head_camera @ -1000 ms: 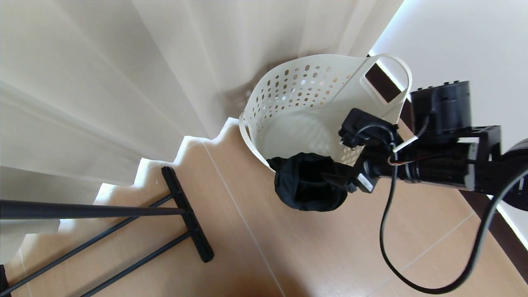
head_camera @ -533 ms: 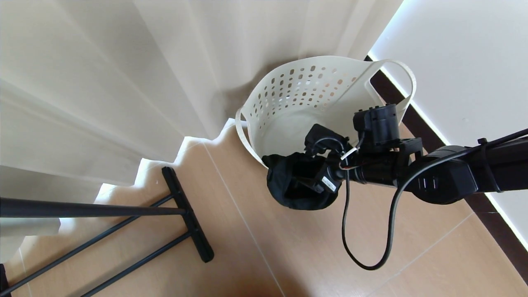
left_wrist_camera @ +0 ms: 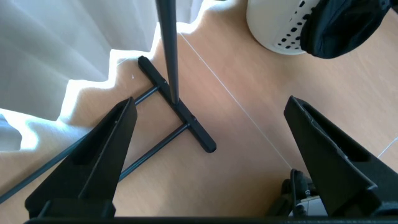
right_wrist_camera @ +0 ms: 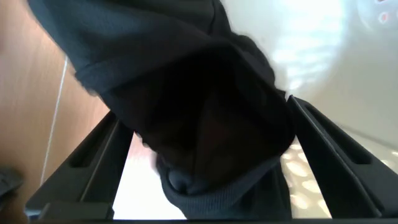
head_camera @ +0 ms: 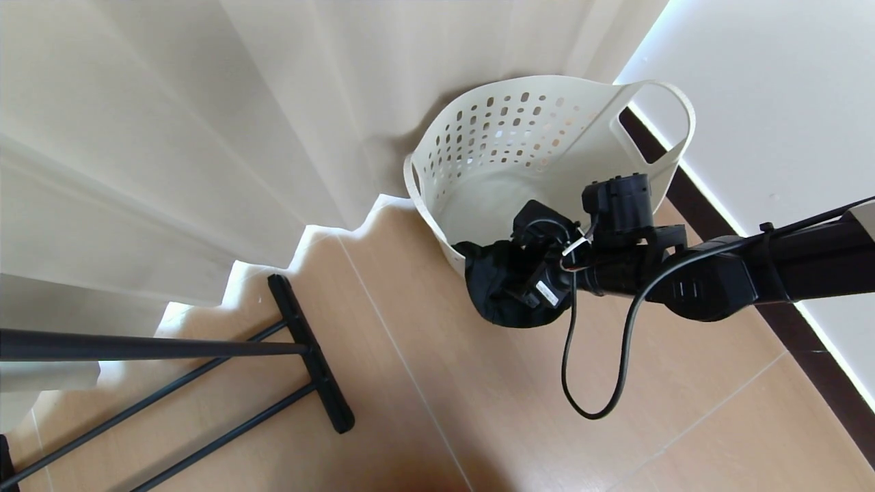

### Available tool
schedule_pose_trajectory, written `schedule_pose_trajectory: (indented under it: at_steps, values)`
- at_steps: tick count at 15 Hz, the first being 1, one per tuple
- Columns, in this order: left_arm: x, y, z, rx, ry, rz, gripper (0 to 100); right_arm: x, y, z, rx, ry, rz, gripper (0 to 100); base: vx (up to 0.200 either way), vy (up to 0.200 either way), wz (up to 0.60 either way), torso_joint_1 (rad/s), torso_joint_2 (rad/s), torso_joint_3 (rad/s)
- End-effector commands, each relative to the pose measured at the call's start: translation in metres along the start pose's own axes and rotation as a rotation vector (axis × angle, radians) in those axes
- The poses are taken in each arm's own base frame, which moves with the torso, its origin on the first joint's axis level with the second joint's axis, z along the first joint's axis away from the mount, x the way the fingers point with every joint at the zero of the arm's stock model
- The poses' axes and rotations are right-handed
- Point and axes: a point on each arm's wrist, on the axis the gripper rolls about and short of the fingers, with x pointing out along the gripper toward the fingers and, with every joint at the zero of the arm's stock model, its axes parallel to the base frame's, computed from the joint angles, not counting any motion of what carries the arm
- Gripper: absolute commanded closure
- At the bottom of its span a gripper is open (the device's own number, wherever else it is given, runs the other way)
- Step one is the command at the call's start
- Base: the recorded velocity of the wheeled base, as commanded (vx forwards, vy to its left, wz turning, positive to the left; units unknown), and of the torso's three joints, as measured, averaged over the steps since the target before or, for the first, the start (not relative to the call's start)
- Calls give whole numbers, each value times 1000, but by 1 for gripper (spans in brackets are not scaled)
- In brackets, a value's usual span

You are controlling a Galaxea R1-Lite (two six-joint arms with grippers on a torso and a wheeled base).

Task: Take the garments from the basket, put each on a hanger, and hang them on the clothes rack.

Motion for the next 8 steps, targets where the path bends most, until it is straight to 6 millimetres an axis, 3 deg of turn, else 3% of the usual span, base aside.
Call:
schedule_pose_trajectory:
  at_steps: [1, 8]
  values:
    - [0, 0, 0, 0, -1, -1, 0, -1, 0, 1, 0, -8, 1, 0, 0, 0, 0, 0, 0, 0]
    - [0, 0, 0, 0, -1, -1, 0, -9, -3, 7, 37, -31, -6, 0, 0, 0, 0, 0, 0, 0]
